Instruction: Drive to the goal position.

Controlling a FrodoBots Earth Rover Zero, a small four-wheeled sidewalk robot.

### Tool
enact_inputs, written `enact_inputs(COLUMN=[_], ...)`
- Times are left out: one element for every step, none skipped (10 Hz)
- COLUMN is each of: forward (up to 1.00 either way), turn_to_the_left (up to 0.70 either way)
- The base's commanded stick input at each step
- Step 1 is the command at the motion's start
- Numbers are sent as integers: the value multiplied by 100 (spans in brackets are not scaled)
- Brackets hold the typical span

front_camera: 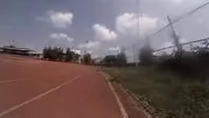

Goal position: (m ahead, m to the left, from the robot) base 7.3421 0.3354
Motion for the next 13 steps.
enact_inputs(forward=[70,70,70,70,70,70,70,70,70,70,70,70,70], turn_to_the_left=[0,0,0,0,0,0,0,0,0,0,0,0,0])
